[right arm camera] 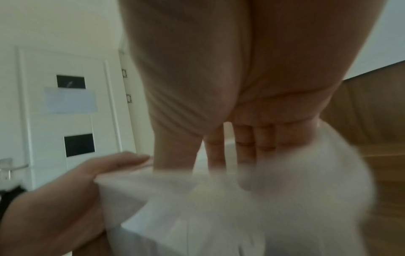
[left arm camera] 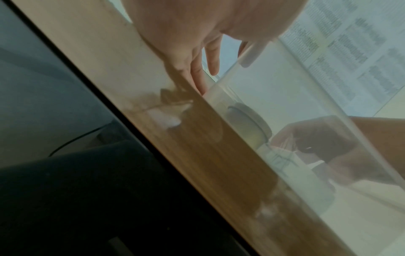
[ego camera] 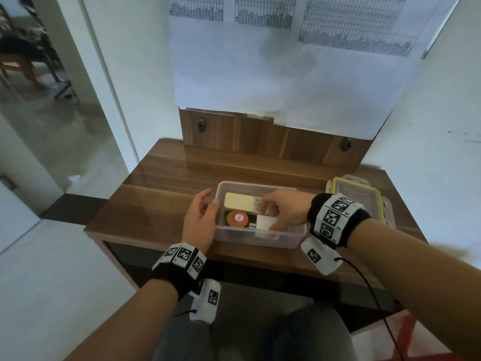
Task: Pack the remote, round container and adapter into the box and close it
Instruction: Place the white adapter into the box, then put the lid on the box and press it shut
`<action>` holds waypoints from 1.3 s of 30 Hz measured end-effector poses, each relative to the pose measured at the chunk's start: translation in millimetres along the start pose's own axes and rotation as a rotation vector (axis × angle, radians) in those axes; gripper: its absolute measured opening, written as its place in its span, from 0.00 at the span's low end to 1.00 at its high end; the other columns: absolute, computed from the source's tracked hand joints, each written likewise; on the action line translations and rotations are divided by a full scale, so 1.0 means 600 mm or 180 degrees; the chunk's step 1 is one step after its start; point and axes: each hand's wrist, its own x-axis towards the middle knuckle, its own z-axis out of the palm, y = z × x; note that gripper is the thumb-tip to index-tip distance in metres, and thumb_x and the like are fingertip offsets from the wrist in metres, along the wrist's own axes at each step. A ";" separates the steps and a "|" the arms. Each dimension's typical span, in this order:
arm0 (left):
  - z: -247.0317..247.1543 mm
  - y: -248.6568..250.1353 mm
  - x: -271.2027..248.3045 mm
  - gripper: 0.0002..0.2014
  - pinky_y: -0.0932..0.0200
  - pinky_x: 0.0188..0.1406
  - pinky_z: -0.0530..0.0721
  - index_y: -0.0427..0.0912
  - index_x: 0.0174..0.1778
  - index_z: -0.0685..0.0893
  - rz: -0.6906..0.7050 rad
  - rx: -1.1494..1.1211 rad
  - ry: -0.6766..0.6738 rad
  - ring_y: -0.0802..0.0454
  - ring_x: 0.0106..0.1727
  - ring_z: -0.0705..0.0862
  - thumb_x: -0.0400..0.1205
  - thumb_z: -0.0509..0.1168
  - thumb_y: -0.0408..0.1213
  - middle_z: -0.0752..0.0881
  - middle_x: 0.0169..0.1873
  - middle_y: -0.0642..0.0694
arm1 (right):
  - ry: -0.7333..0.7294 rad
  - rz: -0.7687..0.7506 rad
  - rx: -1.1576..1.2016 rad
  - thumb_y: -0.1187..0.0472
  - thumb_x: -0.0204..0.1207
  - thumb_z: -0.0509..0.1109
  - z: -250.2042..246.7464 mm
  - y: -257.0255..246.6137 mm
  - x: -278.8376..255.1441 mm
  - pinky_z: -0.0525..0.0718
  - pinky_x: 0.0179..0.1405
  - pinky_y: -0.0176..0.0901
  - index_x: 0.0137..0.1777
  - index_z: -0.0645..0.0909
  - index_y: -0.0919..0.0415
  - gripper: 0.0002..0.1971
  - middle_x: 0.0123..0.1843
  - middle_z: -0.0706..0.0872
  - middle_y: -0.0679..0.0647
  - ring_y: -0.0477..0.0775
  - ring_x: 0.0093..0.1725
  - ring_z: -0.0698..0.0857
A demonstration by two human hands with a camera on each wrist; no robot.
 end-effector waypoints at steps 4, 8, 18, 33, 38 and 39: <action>0.000 0.003 -0.003 0.15 0.45 0.61 0.85 0.57 0.67 0.80 -0.0044 0.0021 -0.0018 0.54 0.59 0.86 0.84 0.64 0.46 0.86 0.60 0.52 | 0.0504 -0.0027 0.0370 0.42 0.69 0.75 -0.037 0.011 -0.031 0.83 0.42 0.39 0.62 0.80 0.48 0.23 0.47 0.83 0.43 0.44 0.45 0.83; 0.000 0.004 -0.004 0.11 0.50 0.58 0.84 0.57 0.62 0.83 0.0023 0.0145 -0.0071 0.55 0.58 0.85 0.85 0.62 0.46 0.87 0.57 0.54 | 0.1305 0.0206 0.0954 0.50 0.73 0.74 -0.065 0.083 -0.090 0.83 0.43 0.40 0.59 0.83 0.51 0.15 0.48 0.86 0.46 0.44 0.45 0.85; 0.000 -0.004 0.000 0.11 0.47 0.61 0.83 0.55 0.62 0.84 0.0114 0.0193 -0.0014 0.57 0.58 0.85 0.86 0.62 0.45 0.87 0.56 0.54 | 0.0971 0.1236 0.0978 0.48 0.58 0.84 0.090 0.236 -0.139 0.78 0.64 0.45 0.62 0.85 0.51 0.29 0.65 0.82 0.46 0.51 0.62 0.81; 0.000 -0.005 -0.001 0.11 0.50 0.58 0.85 0.53 0.62 0.86 0.0166 0.0194 0.0035 0.55 0.58 0.87 0.85 0.63 0.44 0.89 0.55 0.53 | 0.2727 0.0863 0.0627 0.60 0.75 0.73 0.044 0.205 -0.190 0.76 0.52 0.42 0.51 0.91 0.60 0.08 0.50 0.92 0.57 0.54 0.49 0.86; 0.003 0.002 -0.009 0.13 0.50 0.58 0.85 0.58 0.66 0.83 0.0085 0.0001 0.0019 0.55 0.59 0.86 0.85 0.64 0.45 0.87 0.60 0.53 | 0.4293 0.0643 0.2427 0.56 0.74 0.73 -0.039 0.197 -0.229 0.88 0.47 0.51 0.50 0.88 0.59 0.10 0.39 0.93 0.51 0.58 0.44 0.92; 0.003 0.004 -0.011 0.15 0.53 0.56 0.85 0.57 0.68 0.81 0.0071 -0.0037 0.0019 0.55 0.59 0.85 0.85 0.64 0.45 0.86 0.61 0.53 | 0.4545 0.0529 0.3089 0.56 0.73 0.72 -0.054 0.193 -0.237 0.90 0.44 0.51 0.49 0.87 0.60 0.09 0.38 0.93 0.52 0.59 0.44 0.93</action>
